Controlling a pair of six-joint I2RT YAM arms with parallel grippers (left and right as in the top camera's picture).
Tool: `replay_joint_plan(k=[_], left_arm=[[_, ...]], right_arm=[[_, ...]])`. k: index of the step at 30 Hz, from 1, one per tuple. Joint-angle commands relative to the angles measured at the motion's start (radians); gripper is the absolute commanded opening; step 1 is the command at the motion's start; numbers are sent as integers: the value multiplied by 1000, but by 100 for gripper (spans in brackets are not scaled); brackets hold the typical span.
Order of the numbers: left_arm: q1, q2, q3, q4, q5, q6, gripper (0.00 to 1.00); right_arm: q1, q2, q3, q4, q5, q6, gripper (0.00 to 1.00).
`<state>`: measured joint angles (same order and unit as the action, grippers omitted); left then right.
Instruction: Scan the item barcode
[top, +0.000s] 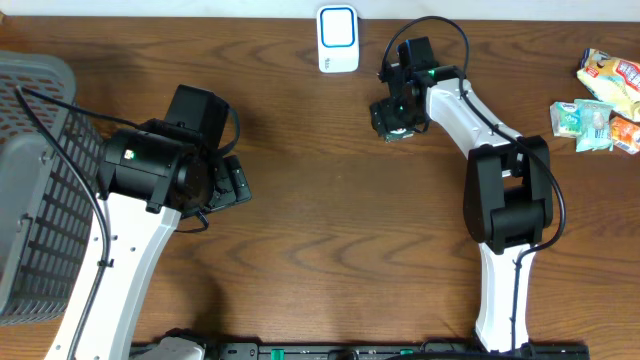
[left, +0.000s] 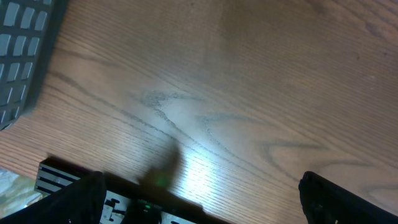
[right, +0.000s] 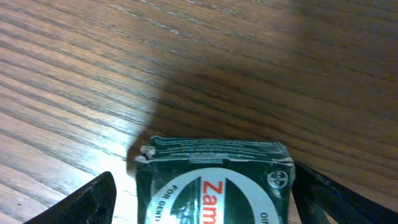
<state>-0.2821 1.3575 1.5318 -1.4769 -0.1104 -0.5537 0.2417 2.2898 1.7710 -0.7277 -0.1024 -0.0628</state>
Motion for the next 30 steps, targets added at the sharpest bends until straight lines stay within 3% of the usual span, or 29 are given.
replay_joint_plan(k=[1, 8, 15, 21, 30], left_arm=[[4, -5, 5, -3, -3, -9, 97], [4, -5, 5, -3, -3, -9, 98], [4, -5, 5, -3, -3, -9, 98], [4, -5, 5, -3, -3, -9, 98], [4, -5, 5, -3, -3, -9, 98]], right_arm=[[9, 15, -7, -3, -16, -1, 84], [7, 67, -8, -14, -13, 26, 79], [7, 50, -3, -21, -13, 92, 61], [7, 30, -3, -27, -18, 140, 58], [-6, 18, 19, 25, -351, 348, 58]])
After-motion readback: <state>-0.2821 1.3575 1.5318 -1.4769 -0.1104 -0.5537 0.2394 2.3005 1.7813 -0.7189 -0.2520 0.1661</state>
